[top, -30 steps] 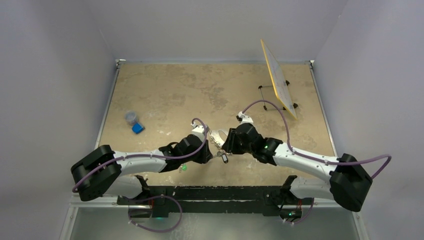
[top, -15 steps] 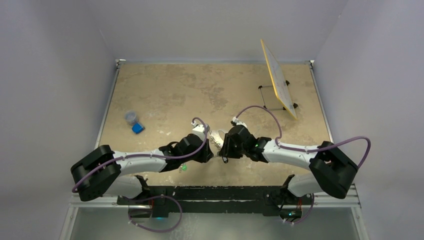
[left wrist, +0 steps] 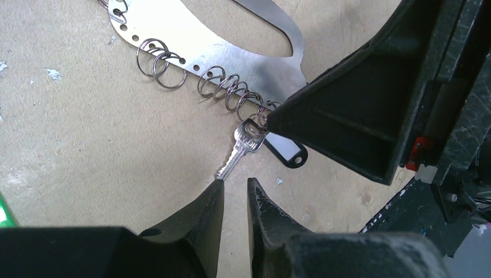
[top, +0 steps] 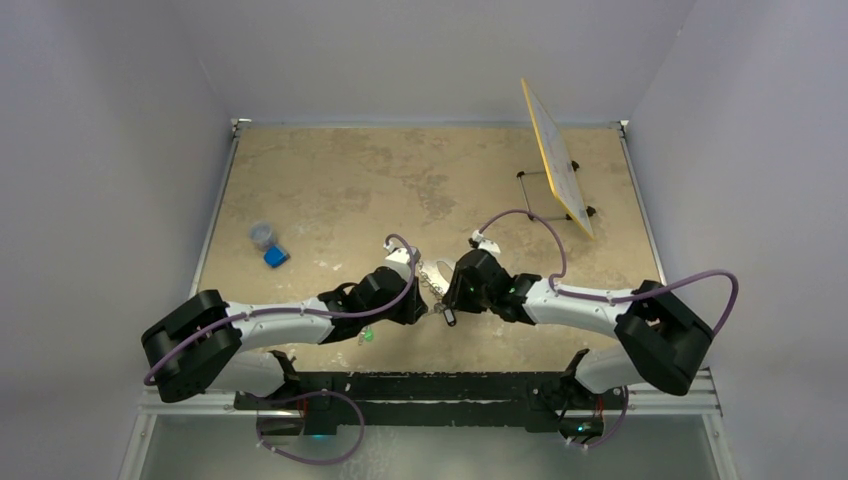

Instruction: Remove the keys from the keyring

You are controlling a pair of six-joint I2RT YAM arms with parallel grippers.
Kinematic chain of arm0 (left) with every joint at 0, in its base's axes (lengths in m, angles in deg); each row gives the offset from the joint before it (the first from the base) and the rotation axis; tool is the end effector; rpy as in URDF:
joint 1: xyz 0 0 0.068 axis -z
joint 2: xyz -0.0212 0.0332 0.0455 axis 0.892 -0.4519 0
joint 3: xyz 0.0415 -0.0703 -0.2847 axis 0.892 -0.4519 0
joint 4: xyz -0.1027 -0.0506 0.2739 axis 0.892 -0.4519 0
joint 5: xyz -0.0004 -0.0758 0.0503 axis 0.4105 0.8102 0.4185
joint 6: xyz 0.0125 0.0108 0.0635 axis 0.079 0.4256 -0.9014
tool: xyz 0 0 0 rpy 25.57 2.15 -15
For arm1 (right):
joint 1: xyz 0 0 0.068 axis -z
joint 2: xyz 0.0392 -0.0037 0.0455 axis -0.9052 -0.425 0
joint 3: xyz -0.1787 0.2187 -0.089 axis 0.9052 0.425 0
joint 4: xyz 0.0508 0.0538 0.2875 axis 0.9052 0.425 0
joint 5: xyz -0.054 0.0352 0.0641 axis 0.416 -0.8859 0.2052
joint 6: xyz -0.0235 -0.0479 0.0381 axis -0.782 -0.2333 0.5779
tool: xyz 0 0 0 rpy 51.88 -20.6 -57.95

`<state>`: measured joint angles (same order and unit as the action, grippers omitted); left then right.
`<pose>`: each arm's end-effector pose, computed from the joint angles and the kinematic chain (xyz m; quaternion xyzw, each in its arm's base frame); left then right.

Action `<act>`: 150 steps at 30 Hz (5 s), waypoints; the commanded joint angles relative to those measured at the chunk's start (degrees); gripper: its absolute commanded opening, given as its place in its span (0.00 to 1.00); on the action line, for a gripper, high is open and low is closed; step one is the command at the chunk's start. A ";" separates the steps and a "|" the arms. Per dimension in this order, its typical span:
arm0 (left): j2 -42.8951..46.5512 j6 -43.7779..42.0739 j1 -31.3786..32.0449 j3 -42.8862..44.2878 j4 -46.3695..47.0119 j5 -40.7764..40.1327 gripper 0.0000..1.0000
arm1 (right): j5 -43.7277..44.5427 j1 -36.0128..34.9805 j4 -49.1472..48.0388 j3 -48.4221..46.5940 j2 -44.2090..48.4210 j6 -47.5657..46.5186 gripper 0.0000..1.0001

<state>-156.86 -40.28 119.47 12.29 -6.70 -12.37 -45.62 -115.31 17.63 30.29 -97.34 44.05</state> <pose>0.1608 -0.2327 0.1478 0.1069 0.8859 -0.3066 0.3312 0.1978 0.2281 0.1565 0.0647 0.9143 0.2742 0.2909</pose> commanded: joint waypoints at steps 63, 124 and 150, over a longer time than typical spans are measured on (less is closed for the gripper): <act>-5.94 -5.51 2.29 5.47 5.41 -5.52 0.20 | -3.86 4.67 -0.34 -10.58 -3.27 -18.60 0.00; -18.32 -9.08 3.87 17.62 2.80 -12.24 0.54 | -1.24 9.61 -7.31 -4.70 -3.24 -22.66 0.00; -31.45 -5.00 7.97 27.17 -15.29 -23.54 0.17 | -3.13 12.70 -10.23 -2.59 -1.55 -22.15 0.00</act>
<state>-185.63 -47.14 126.59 37.84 -10.44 -33.98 -47.39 -102.83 11.44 27.62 -101.19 22.46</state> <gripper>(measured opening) 0.184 0.005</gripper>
